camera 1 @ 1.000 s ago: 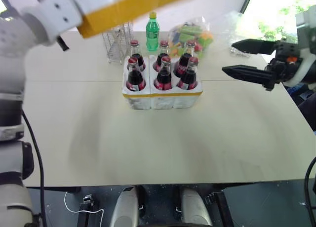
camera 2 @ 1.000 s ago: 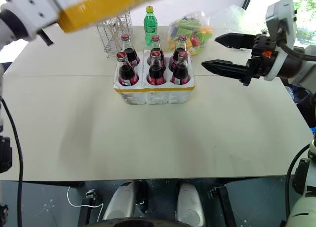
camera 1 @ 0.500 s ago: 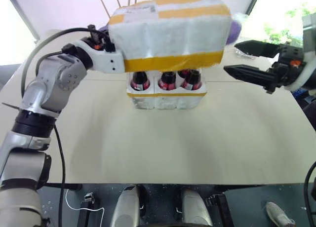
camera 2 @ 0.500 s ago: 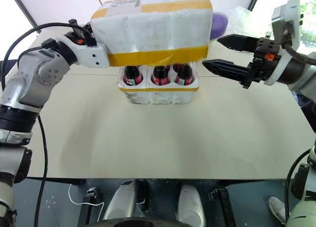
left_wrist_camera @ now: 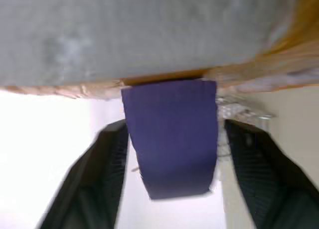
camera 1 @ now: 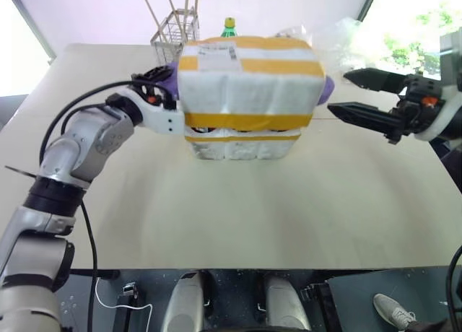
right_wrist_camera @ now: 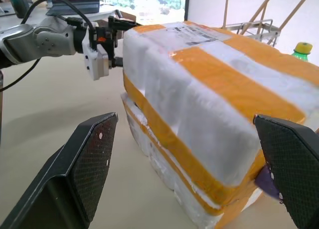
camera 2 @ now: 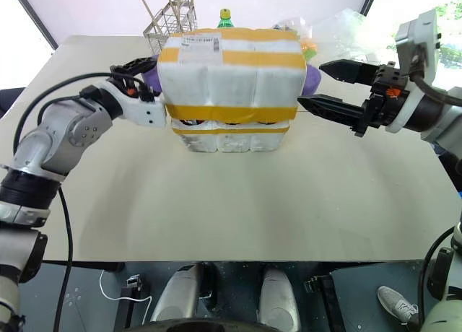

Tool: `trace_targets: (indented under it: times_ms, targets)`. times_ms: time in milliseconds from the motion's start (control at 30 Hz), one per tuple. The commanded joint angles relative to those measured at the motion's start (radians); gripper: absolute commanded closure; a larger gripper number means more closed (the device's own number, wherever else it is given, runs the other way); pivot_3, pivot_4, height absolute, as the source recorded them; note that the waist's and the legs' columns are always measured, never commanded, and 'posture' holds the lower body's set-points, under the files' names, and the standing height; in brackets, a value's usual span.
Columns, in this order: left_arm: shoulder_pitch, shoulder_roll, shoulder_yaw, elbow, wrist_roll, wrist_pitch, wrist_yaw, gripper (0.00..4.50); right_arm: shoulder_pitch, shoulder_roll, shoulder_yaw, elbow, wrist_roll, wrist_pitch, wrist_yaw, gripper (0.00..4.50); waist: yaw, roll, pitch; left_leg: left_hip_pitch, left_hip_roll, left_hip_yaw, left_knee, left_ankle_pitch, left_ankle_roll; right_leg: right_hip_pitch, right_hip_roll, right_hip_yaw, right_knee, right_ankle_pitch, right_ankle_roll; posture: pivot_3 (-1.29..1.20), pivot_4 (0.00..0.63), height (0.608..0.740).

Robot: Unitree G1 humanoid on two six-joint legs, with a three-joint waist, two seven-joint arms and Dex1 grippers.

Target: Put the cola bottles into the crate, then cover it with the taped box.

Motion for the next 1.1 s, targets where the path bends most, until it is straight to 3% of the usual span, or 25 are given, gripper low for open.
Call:
trace_targets:
  times_ms: [33, 300, 500, 700, 800, 900, 1000, 1100]
  targets:
    - [0.012, 0.039, 0.067, -0.056, -0.021, 0.002, 0.009, 0.02, 0.035, -0.029, -0.009, -0.001, -0.025, -0.019, 0.018, 0.0, 0.0, 0.0, 0.0, 0.0, 0.0, 0.0, 0.0, 0.0, 0.0, 0.0, 0.0, 0.0, 0.0, 0.0, 0.0, 0.0, 0.15, 0.736]
    - [0.093, 0.084, 0.117, -0.132, -0.015, -0.016, 0.037, 0.02, 0.11, -0.048, 0.006, 0.054, -0.102, -0.053, 0.055, 0.0, -0.003, 0.0, 0.0, 0.0, 0.0, 0.0, 0.0, 0.0, 0.0, 0.0, 0.0, 0.0, 0.0, 0.0, 0.0, 0.0, 0.15, 0.736]
    - [0.179, 0.089, 0.21, -0.184, -0.149, 0.026, -0.033, 0.02, 0.13, -0.038, 0.005, 0.07, -0.128, -0.062, 0.054, 0.0, 0.0, 0.0, 0.0, 0.0, 0.0, 0.0, 0.0, 0.0, 0.0, 0.0, 0.0, 0.0, 0.0, 0.0, 0.0, 0.0, 0.15, 0.736]
    - [-0.052, 0.087, 0.183, -0.046, -0.174, -0.043, -0.034, 0.02, 0.099, -0.02, 0.021, 0.072, -0.123, -0.057, 0.043, 0.0, 0.004, 0.0, 0.0, 0.0, 0.0, -0.001, 0.0, 0.0, 0.0, 0.001, 0.0, -0.001, 0.0, 0.0, 0.0, 0.0, 0.15, 0.736]
    - [-0.105, 0.088, 0.175, 0.0, -0.272, -0.071, -0.141, 0.02, 0.097, -0.015, 0.02, 0.069, -0.123, -0.056, 0.036, 0.0, -0.002, 0.002, -0.001, 0.001, 0.0, 0.0, 0.0, 0.0, 0.0, 0.002, 0.0, -0.001, -0.002, 0.0, 0.0, 0.0, 0.15, 0.736]
    - [-0.115, 0.146, 0.181, 0.019, -0.431, -0.094, -0.351, 0.02, 0.11, -0.011, -0.01, 0.059, -0.102, -0.037, 0.016, 0.0, -0.008, 0.002, -0.001, 0.001, 0.0, 0.001, 0.0, 0.001, -0.002, 0.001, 0.0, -0.001, -0.001, 0.0, 0.0, 0.0, 0.15, 0.736]
    - [-0.225, 0.077, 0.238, 0.028, -0.657, 0.122, -0.49, 0.02, 0.135, -0.01, -0.041, 0.047, -0.091, -0.026, -0.003, 0.0, 0.0, 0.002, -0.001, 0.001, 0.0, 0.001, 0.0, 0.002, -0.003, 0.001, 0.001, -0.001, -0.001, 0.0, 0.0, 0.0, 0.15, 0.736]
    - [-0.394, -0.088, 0.283, 0.093, -0.797, 0.454, -0.449, 0.02, 0.152, -0.001, -0.055, 0.029, -0.083, -0.02, -0.018, 0.0, 0.021, 0.0, 0.0, 0.0, -0.001, -0.002, 0.003, 0.0, 0.0, 0.004, 0.001, -0.001, -0.002, 0.001, 0.001, 0.0, 0.15, 0.736]
